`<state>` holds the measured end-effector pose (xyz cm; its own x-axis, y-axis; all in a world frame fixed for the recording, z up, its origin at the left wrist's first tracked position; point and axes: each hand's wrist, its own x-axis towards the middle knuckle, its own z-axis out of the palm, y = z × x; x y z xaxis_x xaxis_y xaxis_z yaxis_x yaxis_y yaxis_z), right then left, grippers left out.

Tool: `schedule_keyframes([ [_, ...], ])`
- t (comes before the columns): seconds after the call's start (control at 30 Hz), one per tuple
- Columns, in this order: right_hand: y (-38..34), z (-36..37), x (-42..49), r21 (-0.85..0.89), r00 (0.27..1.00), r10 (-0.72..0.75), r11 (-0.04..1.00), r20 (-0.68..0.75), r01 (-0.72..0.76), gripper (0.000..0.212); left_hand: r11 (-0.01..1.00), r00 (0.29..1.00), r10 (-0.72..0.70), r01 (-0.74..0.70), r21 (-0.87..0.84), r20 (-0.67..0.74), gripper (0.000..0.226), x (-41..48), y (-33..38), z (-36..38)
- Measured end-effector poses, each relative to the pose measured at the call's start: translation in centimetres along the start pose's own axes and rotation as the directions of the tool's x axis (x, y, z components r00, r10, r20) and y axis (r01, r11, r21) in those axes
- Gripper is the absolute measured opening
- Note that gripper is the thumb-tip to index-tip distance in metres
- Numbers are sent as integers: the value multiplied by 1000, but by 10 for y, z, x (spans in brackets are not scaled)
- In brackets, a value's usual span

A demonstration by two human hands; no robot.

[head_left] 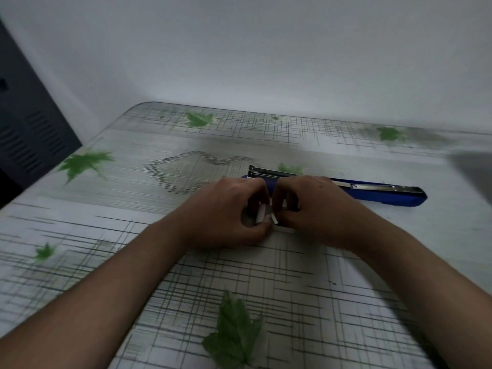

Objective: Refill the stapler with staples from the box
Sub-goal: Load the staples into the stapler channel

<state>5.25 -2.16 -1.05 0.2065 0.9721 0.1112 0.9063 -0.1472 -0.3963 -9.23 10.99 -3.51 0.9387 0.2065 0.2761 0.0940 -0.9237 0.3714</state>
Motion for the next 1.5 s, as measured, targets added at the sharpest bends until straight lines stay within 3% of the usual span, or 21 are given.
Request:
schedule_keyframes([
  [0.2,-4,-2,-2,42,996,-87,995,9,87,32,1000,1000,0,1,18,-13,34,0,0,0],
  [0.7,4,-12,2,-50,975,-215,975,55,218,4,998,999,5,-3,59,-36,31,-1,2,1],
  [0.93,4,-16,1,-21,976,-205,978,71,207,10,997,999,5,0,78,-53,33,-2,5,1],
  [1.3,3,-18,-2,5,985,-169,986,18,169,9,999,998,0,2,38,-60,38,-2,7,4],
  [1.5,5,-14,0,1,974,-188,982,-128,190,11,996,991,-20,8,-90,-132,32,0,10,6],
])
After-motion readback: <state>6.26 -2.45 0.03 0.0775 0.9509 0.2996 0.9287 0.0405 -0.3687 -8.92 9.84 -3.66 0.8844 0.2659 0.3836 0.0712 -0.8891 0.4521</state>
